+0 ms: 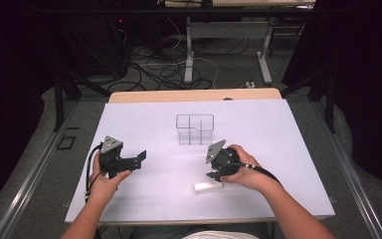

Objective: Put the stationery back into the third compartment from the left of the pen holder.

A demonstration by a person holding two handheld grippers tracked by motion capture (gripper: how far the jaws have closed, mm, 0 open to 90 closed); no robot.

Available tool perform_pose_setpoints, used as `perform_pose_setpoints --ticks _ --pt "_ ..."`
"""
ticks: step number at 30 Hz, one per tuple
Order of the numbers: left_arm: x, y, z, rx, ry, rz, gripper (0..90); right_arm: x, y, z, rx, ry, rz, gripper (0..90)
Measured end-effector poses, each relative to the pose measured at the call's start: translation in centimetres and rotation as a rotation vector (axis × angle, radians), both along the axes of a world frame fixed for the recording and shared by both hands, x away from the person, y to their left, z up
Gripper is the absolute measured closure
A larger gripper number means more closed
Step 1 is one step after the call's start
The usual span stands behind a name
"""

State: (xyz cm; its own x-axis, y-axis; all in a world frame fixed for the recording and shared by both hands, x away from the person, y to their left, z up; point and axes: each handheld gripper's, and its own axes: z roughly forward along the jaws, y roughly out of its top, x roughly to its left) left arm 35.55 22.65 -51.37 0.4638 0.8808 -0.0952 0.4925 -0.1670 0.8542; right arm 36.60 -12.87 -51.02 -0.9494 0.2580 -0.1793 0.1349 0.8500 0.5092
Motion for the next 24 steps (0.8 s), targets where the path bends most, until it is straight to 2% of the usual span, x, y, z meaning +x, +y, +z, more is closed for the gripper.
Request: perform_pose_setpoints --ticks 5,6,7,11,12,13,17,21,24 --pt "-0.1 -0.1 0.0 -0.006 0.003 -0.003 1.8 -0.7 0.7 -0.1 -0.014 0.013 0.051 52.3" --pt "-0.1 -0.1 0.0 -0.006 0.005 -0.002 1.8 -0.8 0.8 -0.1 -0.021 0.009 0.064 52.9" --pt "-0.1 0.0 -0.1 -0.004 0.006 -0.003 1.9 -1.0 1.0 0.2 -0.050 0.004 0.080 54.8" --pt "-0.1 0.1 -0.1 -0.004 0.010 0.001 1.9 -1.3 1.4 0.3 -0.048 0.009 0.119 55.4" --pt "-0.1 0.1 -0.1 -0.013 0.014 0.005 1.9 -1.4 1.6 0.2 -0.037 0.016 0.133 55.2" --pt "-0.2 0.1 -0.1 -0.013 0.010 0.006 1.9 -1.5 1.8 0.3 -0.048 0.028 0.158 54.7" --pt "-0.2 0.1 -0.2 -0.011 0.017 0.007 1.9 -1.5 2.1 0.3 -0.063 0.049 0.175 54.5" --pt "-0.2 0.1 -0.2 -0.002 0.017 0.003 1.9 -1.5 2.4 0.2 -0.121 0.083 0.198 54.3" --pt "-0.2 0.1 -0.2 -0.002 0.018 0.004 2.0 -1.6 2.5 0.1 -0.131 0.094 0.215 54.0"
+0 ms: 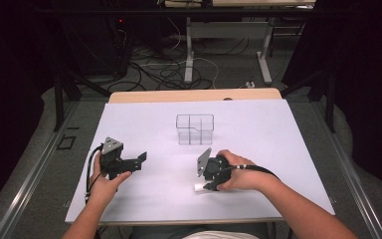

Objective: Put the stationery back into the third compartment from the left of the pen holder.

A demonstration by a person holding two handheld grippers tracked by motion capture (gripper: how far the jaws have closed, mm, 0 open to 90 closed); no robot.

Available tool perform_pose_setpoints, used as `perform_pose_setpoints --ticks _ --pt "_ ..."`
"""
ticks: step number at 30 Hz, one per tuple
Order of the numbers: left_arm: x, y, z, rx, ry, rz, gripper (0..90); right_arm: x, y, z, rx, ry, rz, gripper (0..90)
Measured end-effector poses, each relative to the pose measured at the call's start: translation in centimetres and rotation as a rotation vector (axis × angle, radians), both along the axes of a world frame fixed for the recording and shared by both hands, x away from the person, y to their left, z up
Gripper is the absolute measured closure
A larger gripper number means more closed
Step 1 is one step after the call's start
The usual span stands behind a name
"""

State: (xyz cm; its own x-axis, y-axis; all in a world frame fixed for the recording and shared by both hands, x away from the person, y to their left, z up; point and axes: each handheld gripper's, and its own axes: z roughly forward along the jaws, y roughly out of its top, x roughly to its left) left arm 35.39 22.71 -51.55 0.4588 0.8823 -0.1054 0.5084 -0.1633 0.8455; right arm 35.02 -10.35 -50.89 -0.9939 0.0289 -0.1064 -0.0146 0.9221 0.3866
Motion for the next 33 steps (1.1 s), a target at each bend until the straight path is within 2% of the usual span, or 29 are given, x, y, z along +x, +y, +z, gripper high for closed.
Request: perform_pose_setpoints --ticks 5,10,21,27,33 --pt "0.02 -0.02 -0.08 -0.007 0.003 0.003 2.0 0.12 0.16 -0.14 -0.008 0.038 0.016 56.7" --pt "0.00 0.03 -0.09 -0.009 0.004 0.005 2.0 0.23 0.22 -0.37 -0.033 0.016 0.045 57.8" --pt "0.03 0.07 -0.06 -0.010 0.003 0.008 1.9 0.60 0.26 -0.30 -0.069 0.053 0.086 57.5" --pt "0.04 0.00 -0.09 -0.010 0.005 0.007 2.0 0.54 0.32 -0.68 -0.102 0.056 0.090 59.5" --pt "0.04 0.02 -0.08 -0.010 0.004 0.008 2.0 0.53 0.50 -0.88 -0.100 0.055 0.095 63.1"
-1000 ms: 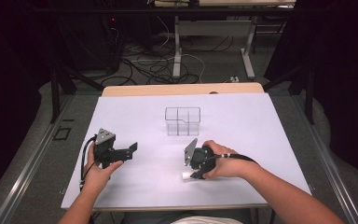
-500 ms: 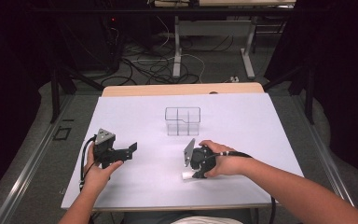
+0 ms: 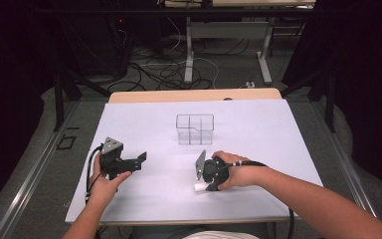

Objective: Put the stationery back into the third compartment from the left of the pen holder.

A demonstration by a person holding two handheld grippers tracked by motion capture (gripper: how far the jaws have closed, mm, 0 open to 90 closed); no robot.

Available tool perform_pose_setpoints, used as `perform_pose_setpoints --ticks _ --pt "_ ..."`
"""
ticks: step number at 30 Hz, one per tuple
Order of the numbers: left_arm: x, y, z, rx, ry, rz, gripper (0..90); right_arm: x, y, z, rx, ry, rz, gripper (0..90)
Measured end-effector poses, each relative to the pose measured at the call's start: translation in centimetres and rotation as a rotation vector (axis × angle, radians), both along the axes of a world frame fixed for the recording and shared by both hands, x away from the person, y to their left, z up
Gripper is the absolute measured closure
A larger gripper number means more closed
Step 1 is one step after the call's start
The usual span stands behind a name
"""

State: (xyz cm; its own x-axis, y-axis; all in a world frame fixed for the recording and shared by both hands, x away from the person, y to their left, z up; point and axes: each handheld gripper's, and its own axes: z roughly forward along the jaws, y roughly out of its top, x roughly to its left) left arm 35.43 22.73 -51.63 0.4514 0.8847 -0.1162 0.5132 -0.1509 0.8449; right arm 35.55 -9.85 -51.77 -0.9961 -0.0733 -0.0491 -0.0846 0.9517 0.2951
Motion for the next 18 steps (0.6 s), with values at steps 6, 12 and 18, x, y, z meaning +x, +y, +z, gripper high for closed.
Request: perform_pose_setpoints --ticks 6,12,18 --pt "0.01 0.03 -0.01 -0.001 0.001 0.000 2.0 0.04 0.07 -0.33 -0.029 -0.004 0.021 65.1" --pt "0.02 0.01 -0.03 0.001 0.002 0.002 2.1 0.00 -0.08 -0.58 -0.054 -0.011 0.023 67.7" --pt "0.04 0.01 -0.05 0.001 0.003 0.003 2.2 0.11 -0.20 -0.60 -0.065 -0.016 0.034 69.5"
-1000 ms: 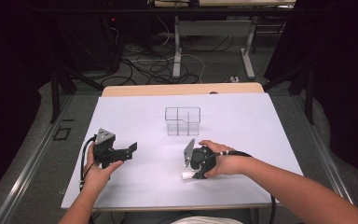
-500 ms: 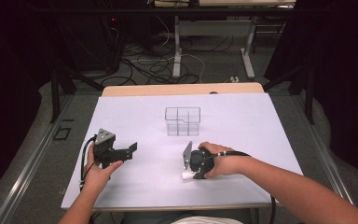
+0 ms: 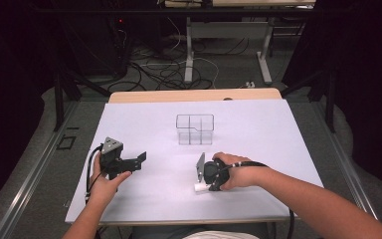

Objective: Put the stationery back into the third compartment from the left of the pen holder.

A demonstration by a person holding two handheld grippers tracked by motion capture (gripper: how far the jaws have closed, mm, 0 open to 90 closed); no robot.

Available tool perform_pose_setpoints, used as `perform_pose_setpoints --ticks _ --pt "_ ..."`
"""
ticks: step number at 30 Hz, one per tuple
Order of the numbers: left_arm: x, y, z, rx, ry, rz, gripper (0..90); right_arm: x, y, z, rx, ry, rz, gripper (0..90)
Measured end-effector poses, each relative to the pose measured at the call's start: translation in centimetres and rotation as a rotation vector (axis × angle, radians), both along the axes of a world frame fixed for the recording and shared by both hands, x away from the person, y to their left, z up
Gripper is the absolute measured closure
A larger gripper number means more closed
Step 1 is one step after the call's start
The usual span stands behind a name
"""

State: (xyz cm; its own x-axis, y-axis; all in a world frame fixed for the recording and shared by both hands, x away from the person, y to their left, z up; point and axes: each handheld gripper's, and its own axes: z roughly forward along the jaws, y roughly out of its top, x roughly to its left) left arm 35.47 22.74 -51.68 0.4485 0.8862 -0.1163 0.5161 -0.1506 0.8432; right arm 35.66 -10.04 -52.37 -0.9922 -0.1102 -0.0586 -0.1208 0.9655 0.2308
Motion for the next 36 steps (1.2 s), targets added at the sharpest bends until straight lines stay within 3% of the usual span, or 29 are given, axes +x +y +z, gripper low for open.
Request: perform_pose_setpoints --ticks 13,16,19,28,36 --pt "0.0 0.0 0.0 0.000 -0.001 0.001 2.3 -0.1 0.0 0.2 0.007 -0.008 -0.040 70.5" --pt "0.0 0.0 0.0 -0.001 -0.002 0.001 2.3 0.1 -0.1 0.7 0.057 -0.012 -0.058 70.6" --pt "0.0 0.0 0.0 0.002 -0.003 0.000 2.3 0.3 -0.2 0.9 0.072 -0.011 -0.063 70.6" --pt "0.0 0.0 0.0 0.001 -0.001 0.002 2.4 1.3 -0.4 1.5 0.165 -0.017 -0.167 70.6" --pt "0.0 0.1 0.0 0.001 -0.001 0.003 2.4 2.1 -0.9 3.2 0.302 -0.058 -0.266 70.6"
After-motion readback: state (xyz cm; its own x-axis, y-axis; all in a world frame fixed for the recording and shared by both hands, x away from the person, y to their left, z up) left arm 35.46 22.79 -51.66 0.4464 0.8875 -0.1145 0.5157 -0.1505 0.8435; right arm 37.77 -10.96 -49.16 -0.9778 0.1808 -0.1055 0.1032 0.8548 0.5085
